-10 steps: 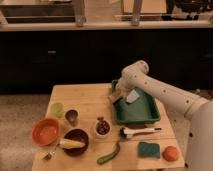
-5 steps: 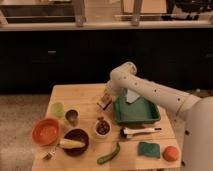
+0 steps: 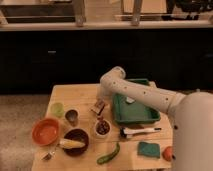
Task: Wipe table surface with eraser
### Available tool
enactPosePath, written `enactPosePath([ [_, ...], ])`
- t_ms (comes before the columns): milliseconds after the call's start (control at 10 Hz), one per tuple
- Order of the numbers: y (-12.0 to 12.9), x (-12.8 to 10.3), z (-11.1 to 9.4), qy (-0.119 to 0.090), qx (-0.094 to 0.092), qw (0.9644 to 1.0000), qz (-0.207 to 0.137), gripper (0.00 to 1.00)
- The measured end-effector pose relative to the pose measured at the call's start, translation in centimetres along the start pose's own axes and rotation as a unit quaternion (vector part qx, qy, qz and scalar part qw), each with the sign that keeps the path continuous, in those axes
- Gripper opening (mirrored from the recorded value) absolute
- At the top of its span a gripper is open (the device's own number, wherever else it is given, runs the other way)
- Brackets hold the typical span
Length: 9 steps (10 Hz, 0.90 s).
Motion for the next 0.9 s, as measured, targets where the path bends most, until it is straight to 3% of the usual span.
enactPosePath([
  [200,-0.8,-0.9,2.1,-0.002,-0.012,0.9998,-0.016,0.00],
  [400,-1.0,-0.5,4.1,0.018,-0.025,0.9994,-0.016,0.00],
  [900,-1.0,1.4,5.9,0.047,-0.044,0.9980,0.005,0.00],
])
